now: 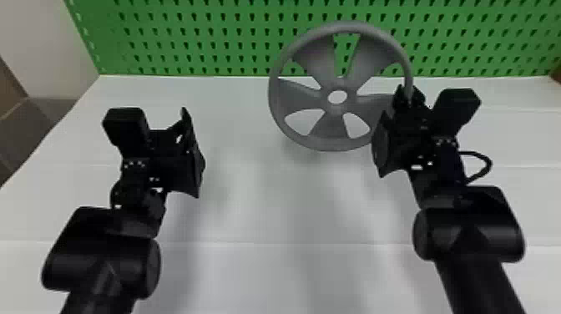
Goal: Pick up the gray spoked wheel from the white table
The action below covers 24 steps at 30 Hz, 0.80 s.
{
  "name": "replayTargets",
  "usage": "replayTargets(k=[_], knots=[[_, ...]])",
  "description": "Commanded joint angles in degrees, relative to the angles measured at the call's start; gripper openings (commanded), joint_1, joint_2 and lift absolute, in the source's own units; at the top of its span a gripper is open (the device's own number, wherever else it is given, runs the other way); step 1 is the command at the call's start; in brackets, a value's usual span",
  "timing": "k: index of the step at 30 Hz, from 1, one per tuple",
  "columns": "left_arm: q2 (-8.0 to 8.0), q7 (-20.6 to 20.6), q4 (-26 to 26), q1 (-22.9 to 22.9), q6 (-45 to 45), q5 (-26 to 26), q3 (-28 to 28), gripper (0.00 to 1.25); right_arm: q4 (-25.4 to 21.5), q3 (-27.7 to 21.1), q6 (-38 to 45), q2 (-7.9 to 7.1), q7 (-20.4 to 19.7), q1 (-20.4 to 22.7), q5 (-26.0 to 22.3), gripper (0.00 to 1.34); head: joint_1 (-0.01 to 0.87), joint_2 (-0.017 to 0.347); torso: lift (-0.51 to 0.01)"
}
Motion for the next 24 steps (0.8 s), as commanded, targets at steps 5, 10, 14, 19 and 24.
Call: replayTargets(k=[5, 10, 14, 19, 24], knots=[[0.00, 0.00, -0.01, -0.01, 0.00, 0.00, 0.09, 0.88, -0.04, 0.28, 0.55, 0.14, 0.06, -0.18, 0.21, 0.19, 0.782, 0.057, -0.097], [0.00, 0.00, -0.01, -0.01, 0.00, 0.00, 0.00, 0.88, -0.04, 0.37, 0.72, 0.14, -0.02, -0.18, 0.21, 0.19, 0.782, 0.057, -0.097], [0.00, 0.00, -0.01, -0.01, 0.00, -0.09, 0.09, 0.88, -0.04, 0.37, 0.81, 0.14, 0.06, -0.18, 0.21, 0.19, 0.782, 0.057, -0.097], [0.00, 0.00, -0.01, -0.01, 0.00, -0.09, 0.00, 0.88, -0.04, 0.45, 0.99, 0.14, -0.02, -0.18, 0.21, 0.19, 0.782, 0.057, -0.097], [0.00, 0.00, 0.08, -0.01, 0.00, -0.17, 0.00, 0.88, -0.04, 0.45, 1.07, 0.14, -0.02, -0.27, 0.21, 0.19, 0.782, 0.057, -0.097]])
